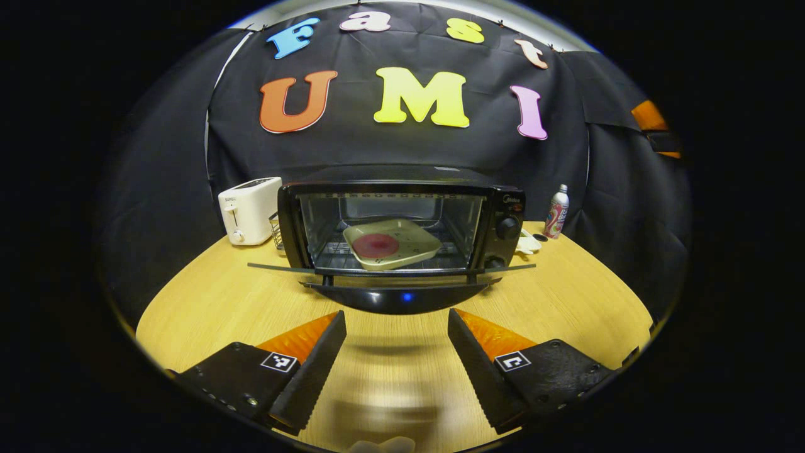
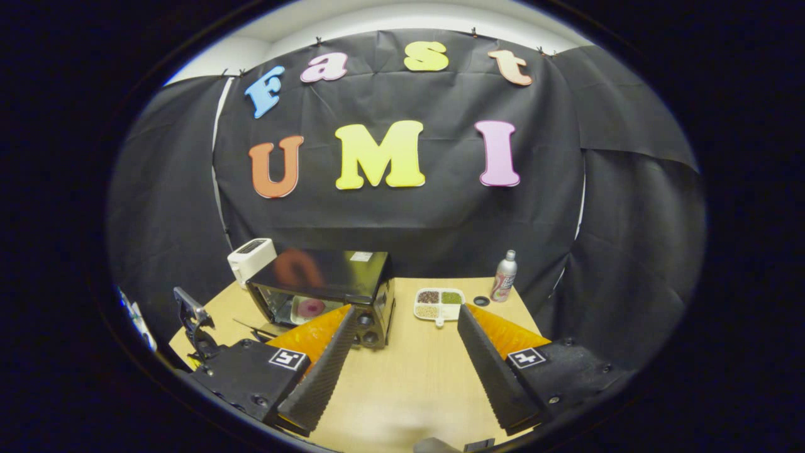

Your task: Open the electric oven with the left hand, put the food in, and close the electric oven.

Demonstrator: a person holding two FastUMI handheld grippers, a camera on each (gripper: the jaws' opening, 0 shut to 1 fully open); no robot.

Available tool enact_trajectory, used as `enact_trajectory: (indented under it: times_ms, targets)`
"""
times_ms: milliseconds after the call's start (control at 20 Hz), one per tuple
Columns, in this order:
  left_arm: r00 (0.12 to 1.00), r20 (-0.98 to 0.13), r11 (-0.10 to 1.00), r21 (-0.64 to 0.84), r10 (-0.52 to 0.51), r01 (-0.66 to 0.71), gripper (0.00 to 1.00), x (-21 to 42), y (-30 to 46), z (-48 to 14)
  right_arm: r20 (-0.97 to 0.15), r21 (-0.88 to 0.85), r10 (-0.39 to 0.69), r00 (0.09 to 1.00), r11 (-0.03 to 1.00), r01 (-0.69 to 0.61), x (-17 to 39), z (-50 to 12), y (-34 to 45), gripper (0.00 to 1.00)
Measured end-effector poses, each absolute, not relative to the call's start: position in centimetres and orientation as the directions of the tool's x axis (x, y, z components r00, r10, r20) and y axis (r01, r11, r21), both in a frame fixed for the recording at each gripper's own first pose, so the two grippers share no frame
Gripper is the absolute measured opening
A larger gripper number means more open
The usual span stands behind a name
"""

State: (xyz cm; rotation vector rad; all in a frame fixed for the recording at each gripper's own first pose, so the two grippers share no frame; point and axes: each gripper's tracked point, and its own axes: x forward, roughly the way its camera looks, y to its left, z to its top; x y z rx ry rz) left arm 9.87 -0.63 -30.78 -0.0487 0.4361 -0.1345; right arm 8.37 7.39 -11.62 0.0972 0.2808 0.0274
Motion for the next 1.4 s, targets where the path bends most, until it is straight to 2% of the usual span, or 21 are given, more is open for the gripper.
enact_trajectory:
  times_ms: [350, 650, 700, 800, 950, 1000, 1350, 1400]
  targets:
    - [0.922, -0.354, 0.988, -0.042, -0.156, 0.151, 0.98, 14.0, -1.0, -27.5, -0.251, 0.108, 0.013, 0.968, 0.994, 0.014, 8.7, -10.1, 5.9, 0.96]
    - [0.919, -0.360, 0.987, -0.043, -0.158, 0.153, 0.98, 14.4, -1.2, -27.3, -0.250, 0.112, 0.003, 0.968, 0.993, 0.026, 8.6, -9.8, 5.3, 0.96]
    - [0.920, -0.360, 0.987, -0.042, -0.157, 0.152, 0.98, 14.1, -1.1, -27.0, -0.247, 0.112, 0.005, 0.969, 0.993, 0.023, 8.4, -9.6, 5.5, 1.00]
    - [0.924, -0.350, 0.987, -0.044, -0.157, 0.152, 0.97, 13.3, -1.1, -25.7, -0.232, 0.116, 0.010, 0.973, 0.993, 0.018, 8.3, -9.1, 5.5, 0.96]
    - [0.938, -0.316, 0.990, -0.042, -0.144, 0.137, 0.97, 12.2, -0.5, -22.5, -0.200, 0.117, 0.014, 0.980, 0.993, 0.009, 7.6, -8.0, 5.5, 0.96]
    - [0.943, -0.303, 0.991, -0.038, -0.135, 0.130, 0.98, 11.8, -0.1, -21.4, -0.189, 0.120, 0.016, 0.982, 0.993, 0.007, 7.4, -7.7, 5.6, 1.00]
    - [0.980, -0.184, 0.997, 0.010, -0.078, 0.081, 0.97, 7.0, 2.5, -11.7, -0.115, 0.122, -0.003, 0.993, 0.992, 0.017, 4.7, -5.1, 4.4, 0.96]
    - [0.984, -0.159, 0.997, 0.008, -0.077, 0.079, 0.97, 6.2, 2.6, -10.2, -0.103, 0.120, -0.009, 0.995, 0.993, 0.022, 4.3, -4.6, 4.2, 1.00]
